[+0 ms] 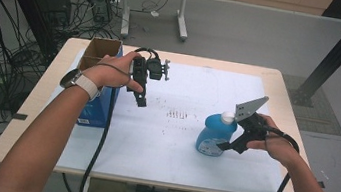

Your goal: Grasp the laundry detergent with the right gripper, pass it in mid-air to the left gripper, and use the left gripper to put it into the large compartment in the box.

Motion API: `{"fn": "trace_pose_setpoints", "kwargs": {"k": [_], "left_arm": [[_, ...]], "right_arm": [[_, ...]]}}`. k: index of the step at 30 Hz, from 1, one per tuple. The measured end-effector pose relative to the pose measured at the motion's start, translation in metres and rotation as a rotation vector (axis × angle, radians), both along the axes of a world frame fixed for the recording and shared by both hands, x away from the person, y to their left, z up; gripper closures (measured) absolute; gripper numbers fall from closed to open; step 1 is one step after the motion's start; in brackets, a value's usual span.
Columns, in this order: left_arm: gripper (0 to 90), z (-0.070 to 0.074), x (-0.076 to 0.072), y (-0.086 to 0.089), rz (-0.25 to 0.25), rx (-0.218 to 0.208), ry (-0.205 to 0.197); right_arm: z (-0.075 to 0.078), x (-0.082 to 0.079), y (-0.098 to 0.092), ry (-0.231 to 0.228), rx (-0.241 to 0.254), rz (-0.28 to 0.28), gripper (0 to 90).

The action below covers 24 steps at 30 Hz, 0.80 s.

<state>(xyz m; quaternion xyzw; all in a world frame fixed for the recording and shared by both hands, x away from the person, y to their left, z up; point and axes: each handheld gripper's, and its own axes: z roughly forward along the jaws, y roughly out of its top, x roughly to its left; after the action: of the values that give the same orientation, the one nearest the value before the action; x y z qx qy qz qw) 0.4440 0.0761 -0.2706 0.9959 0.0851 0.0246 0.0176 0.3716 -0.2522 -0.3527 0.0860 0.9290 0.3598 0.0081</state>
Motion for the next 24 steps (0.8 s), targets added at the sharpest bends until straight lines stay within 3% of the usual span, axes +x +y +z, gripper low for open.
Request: {"fn": "trace_pose_setpoints", "kwargs": {"k": [24], "left_arm": [[10.4, -0.0010, 0.0002, 0.0000, 0.000, -0.002, 0.000]], "right_arm": [[-0.0057, -0.0021, -0.0020, -0.021, 0.051, 0.005, 23.7]]}}
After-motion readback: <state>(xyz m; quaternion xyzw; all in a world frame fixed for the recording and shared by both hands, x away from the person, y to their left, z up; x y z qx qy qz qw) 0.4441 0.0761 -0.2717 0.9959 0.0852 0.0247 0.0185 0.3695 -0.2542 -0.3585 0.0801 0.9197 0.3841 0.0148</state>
